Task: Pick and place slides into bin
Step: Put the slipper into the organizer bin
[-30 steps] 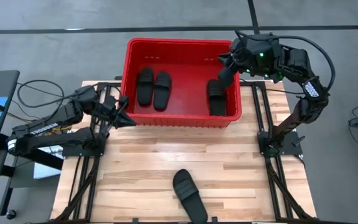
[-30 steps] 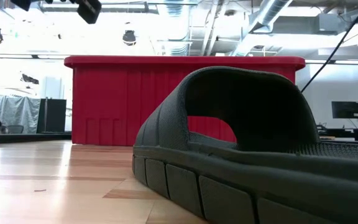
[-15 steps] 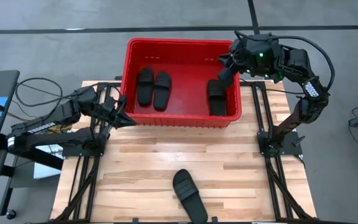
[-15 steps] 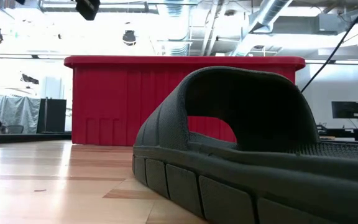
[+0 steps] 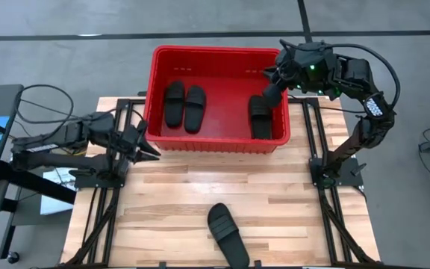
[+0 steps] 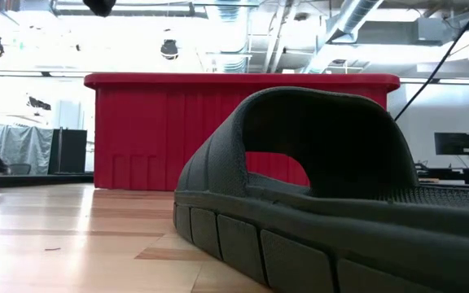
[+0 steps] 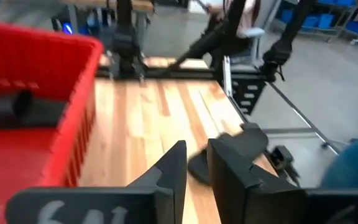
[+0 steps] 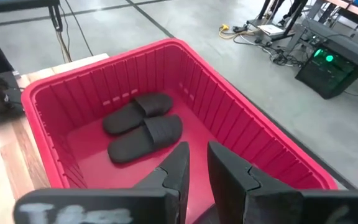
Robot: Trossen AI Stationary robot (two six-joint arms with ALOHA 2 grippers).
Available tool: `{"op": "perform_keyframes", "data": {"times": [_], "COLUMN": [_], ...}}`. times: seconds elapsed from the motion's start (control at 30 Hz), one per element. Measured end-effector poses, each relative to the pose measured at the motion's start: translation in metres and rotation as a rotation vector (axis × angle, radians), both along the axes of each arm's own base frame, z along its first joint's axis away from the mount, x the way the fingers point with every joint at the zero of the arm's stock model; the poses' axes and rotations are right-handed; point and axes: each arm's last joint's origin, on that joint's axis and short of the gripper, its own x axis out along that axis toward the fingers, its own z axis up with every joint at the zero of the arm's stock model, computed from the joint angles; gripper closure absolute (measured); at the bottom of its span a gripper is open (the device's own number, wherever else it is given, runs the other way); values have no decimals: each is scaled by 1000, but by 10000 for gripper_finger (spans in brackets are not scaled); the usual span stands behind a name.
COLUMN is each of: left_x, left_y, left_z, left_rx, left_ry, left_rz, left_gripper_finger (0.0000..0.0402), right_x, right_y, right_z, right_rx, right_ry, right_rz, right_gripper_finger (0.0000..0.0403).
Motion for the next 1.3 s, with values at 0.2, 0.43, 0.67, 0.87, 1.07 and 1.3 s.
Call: {"op": "perform_keyframes", "data": {"times": [0.2, 0.43, 0.67, 0.87, 1.07, 1.3], "left_x": [4, 22, 49, 63, 78, 101], "left_y": [-12, -26, -41, -46, -50, -59], "left_z": [-9, -19, -30, -33, -36, -38], "left_rx": [-76, -78, -87, -129, -202, -219], "left_ry": [126, 212, 273, 264, 263, 183], "left_rz": [0, 13, -25, -26, -6, -37], "left_gripper_finger": [342, 342, 342, 342, 342, 342], "right_x": [-1, -2, -3, -3, -5, -7], "right_y": [0, 0, 1, 1, 1, 2], "right_z": [-2, -2, -4, -5, -7, -10], "right_rx": [-10, -28, -56, -81, -74, -94], "right_ry": [38, 63, 109, 141, 174, 232], "right_rz": [13, 28, 52, 72, 74, 101], "right_gripper_finger": [351, 351, 351, 351, 351, 351]}}
